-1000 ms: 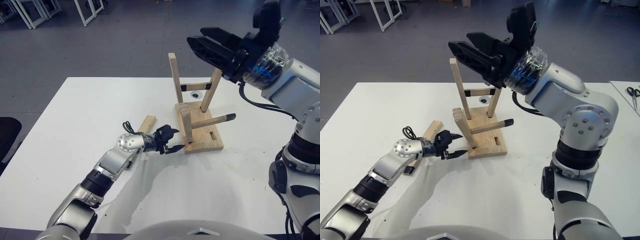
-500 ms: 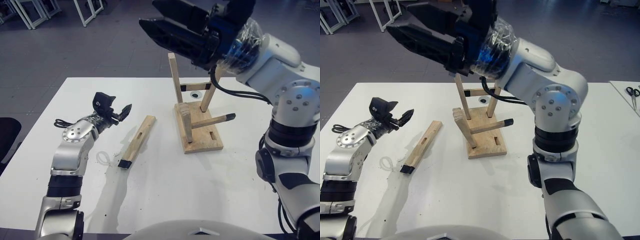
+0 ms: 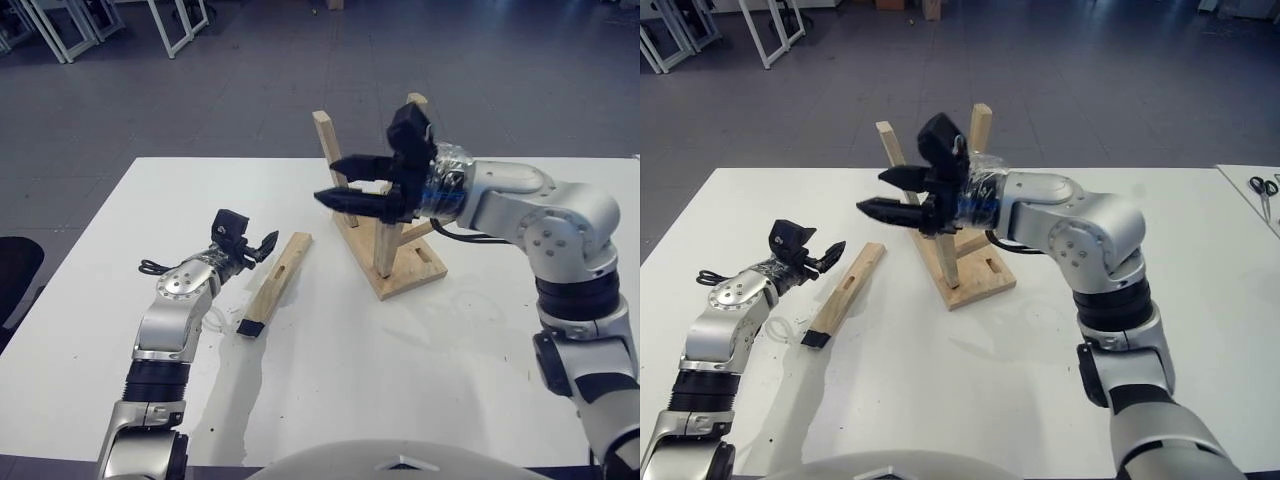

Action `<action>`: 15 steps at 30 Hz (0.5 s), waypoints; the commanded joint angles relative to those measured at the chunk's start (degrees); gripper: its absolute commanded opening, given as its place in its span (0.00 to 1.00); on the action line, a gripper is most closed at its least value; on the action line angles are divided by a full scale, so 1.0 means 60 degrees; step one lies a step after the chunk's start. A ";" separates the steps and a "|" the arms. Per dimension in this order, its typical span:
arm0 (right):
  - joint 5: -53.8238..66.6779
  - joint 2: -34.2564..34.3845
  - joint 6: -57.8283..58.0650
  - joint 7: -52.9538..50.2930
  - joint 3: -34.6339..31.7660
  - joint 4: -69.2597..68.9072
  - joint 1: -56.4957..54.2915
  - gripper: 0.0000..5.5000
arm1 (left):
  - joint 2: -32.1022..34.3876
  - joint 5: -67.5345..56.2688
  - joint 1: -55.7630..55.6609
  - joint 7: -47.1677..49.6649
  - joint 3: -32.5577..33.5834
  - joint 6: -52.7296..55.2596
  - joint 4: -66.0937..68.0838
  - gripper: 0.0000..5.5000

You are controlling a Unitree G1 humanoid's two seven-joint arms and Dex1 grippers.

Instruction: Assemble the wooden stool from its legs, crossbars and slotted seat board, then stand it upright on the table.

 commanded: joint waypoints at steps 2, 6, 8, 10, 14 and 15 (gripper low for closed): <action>0.1629 0.0979 -0.0418 -0.1743 -0.2261 -0.0673 -0.0625 0.58 | 0.0020 -0.0241 0.0902 -0.0179 0.0250 0.0317 -0.1271 0.63; 0.1170 0.0934 -0.1073 -0.3014 -0.3158 -0.0782 0.0033 0.58 | -0.0179 -0.0805 0.2318 -0.0099 0.0282 0.1252 -0.3023 0.63; 0.0393 0.0744 -0.1606 -0.3344 -0.3312 -0.0834 0.0631 0.58 | -0.0370 -0.0857 0.2837 0.0253 0.0206 0.1761 -0.3833 0.63; 0.0091 0.0666 -0.1876 -0.3539 -0.3554 -0.0935 0.1193 0.58 | -0.0332 -0.0580 0.3348 0.0525 0.0033 0.2120 -0.4449 0.63; -0.0024 0.0585 -0.1996 -0.3752 -0.3813 -0.1235 0.1861 0.58 | -0.0203 -0.0184 0.4004 0.0718 -0.0144 0.2326 -0.4631 0.63; 0.0009 0.0543 -0.1978 -0.3782 -0.3904 -0.1314 0.2002 0.58 | -0.0182 -0.0113 0.4100 0.0709 -0.0100 0.2286 -0.4594 0.63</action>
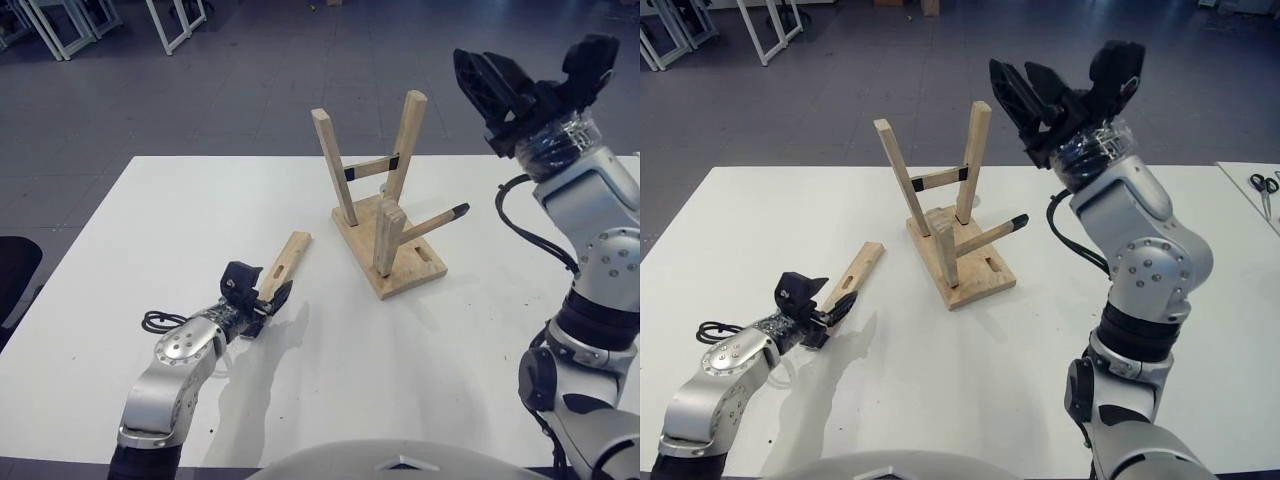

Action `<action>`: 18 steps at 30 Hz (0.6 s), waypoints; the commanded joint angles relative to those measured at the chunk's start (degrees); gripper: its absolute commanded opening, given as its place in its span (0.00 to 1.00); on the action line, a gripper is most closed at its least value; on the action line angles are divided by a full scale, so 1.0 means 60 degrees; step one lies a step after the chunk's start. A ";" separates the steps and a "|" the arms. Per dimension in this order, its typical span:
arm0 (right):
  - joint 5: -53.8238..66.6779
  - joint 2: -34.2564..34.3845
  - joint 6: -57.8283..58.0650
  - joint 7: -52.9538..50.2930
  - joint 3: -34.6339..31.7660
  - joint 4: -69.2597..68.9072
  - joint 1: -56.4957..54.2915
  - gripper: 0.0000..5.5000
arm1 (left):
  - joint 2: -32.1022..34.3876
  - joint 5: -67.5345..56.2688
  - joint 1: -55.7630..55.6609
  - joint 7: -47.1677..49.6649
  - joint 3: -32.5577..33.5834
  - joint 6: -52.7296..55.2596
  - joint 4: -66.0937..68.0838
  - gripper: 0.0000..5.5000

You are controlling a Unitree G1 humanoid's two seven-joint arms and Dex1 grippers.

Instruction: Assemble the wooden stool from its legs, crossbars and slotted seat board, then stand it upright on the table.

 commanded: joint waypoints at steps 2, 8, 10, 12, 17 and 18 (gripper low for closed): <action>0.0117 -0.0247 0.0008 -0.0233 -0.0455 -0.0400 0.0681 0.58 | 0.0234 0.0371 0.0509 0.0062 0.0052 -0.0038 0.0125 0.63; 0.0268 -0.0373 0.0058 -0.0231 -0.0656 -0.0434 0.1347 0.58 | -0.0085 0.0355 0.1081 0.0053 0.0143 0.0019 0.0809 0.63; 0.0311 -0.0443 0.0053 -0.0180 -0.0701 -0.0400 0.1520 0.58 | -0.0140 0.0320 0.1090 0.0026 0.0218 -0.0033 0.1068 0.63; 0.0253 -0.0513 -0.0004 -0.0146 -0.0748 -0.0309 0.1694 0.58 | -0.0156 0.0341 0.0988 0.0017 0.0233 -0.0136 0.1264 0.60; 0.0323 -0.0383 0.0023 -0.0201 -0.0571 -0.0341 0.1676 0.58 | 0.0063 0.0631 0.0622 -0.0237 -0.0118 -0.0669 0.1404 0.47; 0.0366 -0.0356 0.0052 -0.0224 -0.0536 -0.0328 0.1613 0.58 | 0.0150 0.0744 0.0542 -0.0321 -0.0245 -0.0728 0.1364 0.44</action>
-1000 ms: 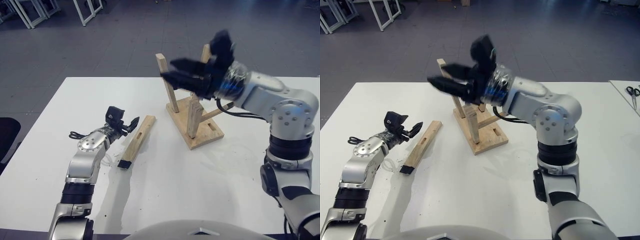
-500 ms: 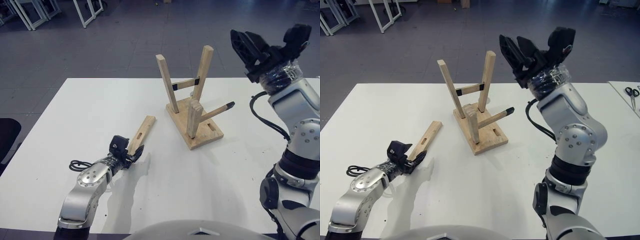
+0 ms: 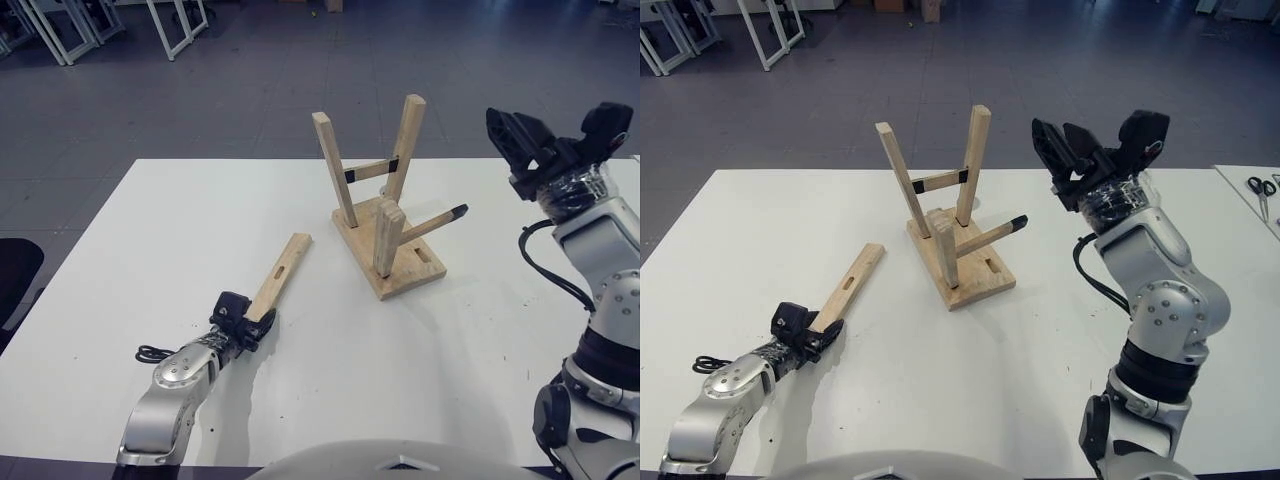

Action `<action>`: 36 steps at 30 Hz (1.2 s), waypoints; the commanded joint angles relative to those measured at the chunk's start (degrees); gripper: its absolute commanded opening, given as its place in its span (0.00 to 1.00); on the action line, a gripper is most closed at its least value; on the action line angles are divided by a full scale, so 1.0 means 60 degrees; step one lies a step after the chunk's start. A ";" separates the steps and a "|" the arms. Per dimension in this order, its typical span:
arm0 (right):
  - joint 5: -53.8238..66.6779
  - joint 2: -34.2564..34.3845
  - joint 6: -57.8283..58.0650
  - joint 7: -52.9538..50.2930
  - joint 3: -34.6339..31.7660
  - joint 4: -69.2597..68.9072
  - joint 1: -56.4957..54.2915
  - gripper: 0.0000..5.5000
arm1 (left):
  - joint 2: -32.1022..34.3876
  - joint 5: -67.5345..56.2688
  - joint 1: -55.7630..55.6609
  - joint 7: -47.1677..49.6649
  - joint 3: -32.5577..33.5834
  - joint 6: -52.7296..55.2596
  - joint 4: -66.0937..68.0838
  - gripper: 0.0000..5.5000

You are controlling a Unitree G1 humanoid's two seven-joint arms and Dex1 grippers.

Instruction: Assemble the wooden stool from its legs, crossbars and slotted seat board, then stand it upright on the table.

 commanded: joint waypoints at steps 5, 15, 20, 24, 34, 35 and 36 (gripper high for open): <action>0.0623 0.0271 0.0220 -0.0310 0.0326 -0.0016 -0.0429 0.58 | -0.0102 0.0275 -0.1024 0.0112 0.0037 -0.0474 0.0266 0.37; 0.3633 0.0491 0.1249 -0.1062 0.0559 0.0109 -0.1081 0.74 | -0.1049 -0.4082 -0.5207 -0.0186 0.2798 -0.1594 0.0228 0.37; 0.5437 0.0158 0.1858 -0.0908 0.1071 -0.0031 -0.0947 0.74 | -0.0530 -0.9060 -0.6116 -0.0260 0.3121 0.0920 -0.0568 0.37; 0.6765 -0.0108 0.1748 -0.1072 0.1277 0.0089 -0.1143 0.89 | 0.0479 -1.2486 -0.6714 -0.0482 0.2653 0.2907 -0.0338 0.37; 1.0143 -0.1526 0.1753 -0.0081 0.2347 0.0020 -0.1328 0.94 | 0.1592 -1.4151 -0.7599 -0.1971 0.1245 0.4937 0.0635 0.37; 1.0133 -0.1618 0.1735 -0.0100 0.2483 0.0094 -0.1410 0.94 | 0.1660 -1.3973 -0.7665 -0.2157 0.1160 0.4992 0.0604 0.37; 1.0130 -0.1687 0.1708 -0.0096 0.2589 0.0143 -0.1472 0.94 | 0.1728 -1.3801 -0.7708 -0.2298 0.1108 0.5013 0.0584 0.37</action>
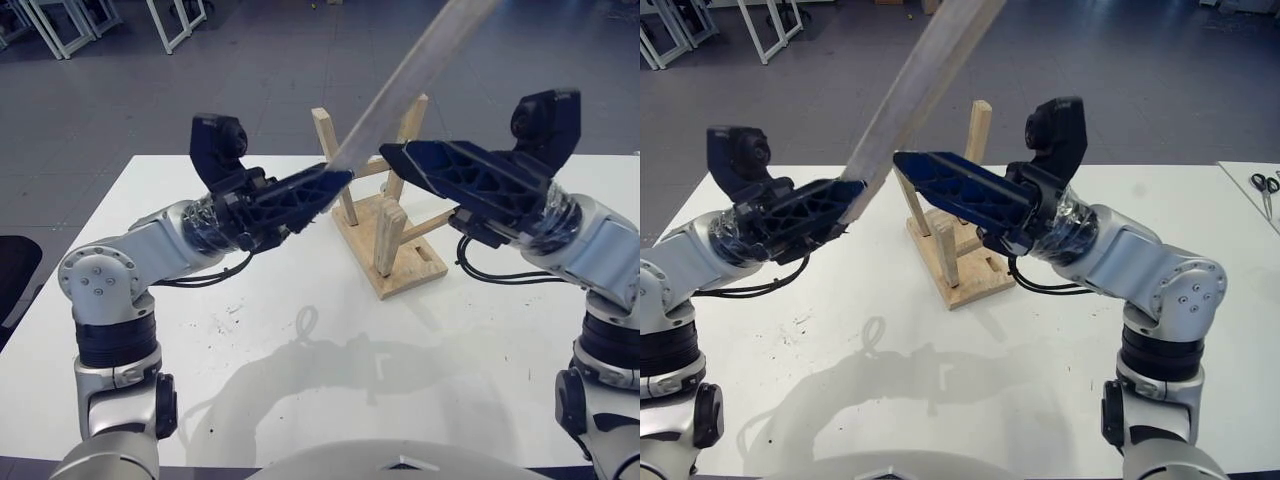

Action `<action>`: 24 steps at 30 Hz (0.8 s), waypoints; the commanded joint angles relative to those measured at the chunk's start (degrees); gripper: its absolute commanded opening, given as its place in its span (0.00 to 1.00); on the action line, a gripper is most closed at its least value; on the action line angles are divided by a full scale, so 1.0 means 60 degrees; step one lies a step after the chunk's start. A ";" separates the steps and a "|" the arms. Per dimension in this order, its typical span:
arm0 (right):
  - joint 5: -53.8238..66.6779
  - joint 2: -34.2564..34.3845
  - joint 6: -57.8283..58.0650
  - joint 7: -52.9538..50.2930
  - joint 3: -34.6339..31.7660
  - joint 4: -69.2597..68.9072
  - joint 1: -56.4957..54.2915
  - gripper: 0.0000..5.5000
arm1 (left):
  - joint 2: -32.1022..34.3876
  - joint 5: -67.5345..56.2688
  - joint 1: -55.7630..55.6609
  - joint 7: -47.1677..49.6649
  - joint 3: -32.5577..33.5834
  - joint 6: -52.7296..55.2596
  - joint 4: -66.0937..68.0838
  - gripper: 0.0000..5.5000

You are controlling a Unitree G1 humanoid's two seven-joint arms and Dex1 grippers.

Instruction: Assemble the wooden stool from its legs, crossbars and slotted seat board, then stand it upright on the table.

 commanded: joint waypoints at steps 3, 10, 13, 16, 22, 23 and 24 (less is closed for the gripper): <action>0.0106 -0.0493 -0.0130 0.0035 0.0419 0.0109 -0.0485 0.90 | 0.0636 0.1260 -0.0481 -0.0945 -0.0415 0.0199 -0.0114 0.37; -0.0102 -0.0911 -0.0172 0.0322 0.0499 -0.0061 -0.0458 0.65 | 0.0784 0.1985 -0.0615 -0.1594 -0.0559 0.0231 -0.0063 0.37; -0.0418 -0.1172 0.0044 0.0707 0.0577 0.0122 -0.0603 0.54 | 0.0734 0.1938 -0.0606 -0.1619 -0.0509 0.0240 -0.0070 0.37; -0.0808 -0.1333 0.0118 0.1006 0.0649 0.0270 -0.0708 0.42 | 0.0706 0.1802 -0.0675 -0.1699 -0.0396 0.0209 -0.0019 0.37; -0.1279 -0.1427 0.0088 0.1353 0.0642 0.0420 -0.0694 0.39 | 0.0668 0.1865 -0.0884 -0.1970 -0.0296 0.0061 -0.0103 0.37; -0.1309 -0.1404 0.0047 0.1348 0.0620 0.0499 -0.0721 0.39 | 0.0640 0.1814 -0.0965 -0.1953 -0.0214 -0.0010 -0.0089 0.37; -0.1347 -0.1374 0.0003 0.1327 0.0601 0.0599 -0.0762 0.39 | 0.0605 0.1722 -0.1035 -0.1910 -0.0106 -0.0080 -0.0053 0.44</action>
